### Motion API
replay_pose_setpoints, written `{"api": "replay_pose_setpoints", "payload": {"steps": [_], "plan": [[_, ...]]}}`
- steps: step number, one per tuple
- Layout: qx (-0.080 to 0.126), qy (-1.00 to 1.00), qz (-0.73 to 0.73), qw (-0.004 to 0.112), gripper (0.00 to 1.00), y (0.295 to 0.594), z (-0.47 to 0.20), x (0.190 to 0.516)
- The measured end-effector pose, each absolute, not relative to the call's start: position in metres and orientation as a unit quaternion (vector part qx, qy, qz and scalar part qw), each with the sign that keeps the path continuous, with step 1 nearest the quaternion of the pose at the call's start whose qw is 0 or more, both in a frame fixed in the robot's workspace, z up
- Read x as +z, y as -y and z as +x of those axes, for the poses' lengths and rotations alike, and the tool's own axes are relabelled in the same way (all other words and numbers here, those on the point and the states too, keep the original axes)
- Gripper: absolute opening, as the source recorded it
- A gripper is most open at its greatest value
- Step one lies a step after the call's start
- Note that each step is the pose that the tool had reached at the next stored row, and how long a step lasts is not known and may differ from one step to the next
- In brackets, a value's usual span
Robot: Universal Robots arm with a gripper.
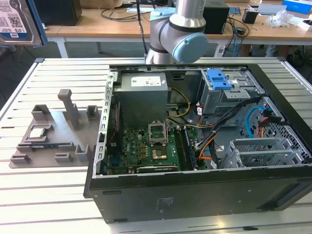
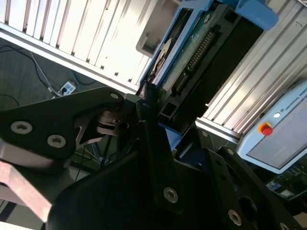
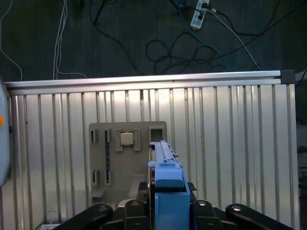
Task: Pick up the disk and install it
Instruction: 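Pick up the disk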
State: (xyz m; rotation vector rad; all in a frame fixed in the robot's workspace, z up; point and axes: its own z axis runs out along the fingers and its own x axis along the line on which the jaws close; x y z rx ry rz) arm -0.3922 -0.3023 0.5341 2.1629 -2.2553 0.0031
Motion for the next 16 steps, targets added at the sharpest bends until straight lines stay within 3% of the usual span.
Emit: {"api": "replay_pose_setpoints", "payload": {"steps": [6, 8, 9, 10, 16], "plan": [[0.0, 0.722, 0.692, 0.008, 0.37, 0.302, -0.392, 0.548], [-0.008, 0.722, 0.692, 0.0, 0.37, 0.303, -0.392, 0.549], [-0.02, 0.721, 0.692, -0.012, 0.37, 0.304, -0.392, 0.55], [-0.022, 0.721, 0.692, -0.014, 0.37, 0.304, -0.392, 0.55], [-0.022, 0.721, 0.692, -0.014, 0.37, 0.304, -0.389, 0.55]]}}
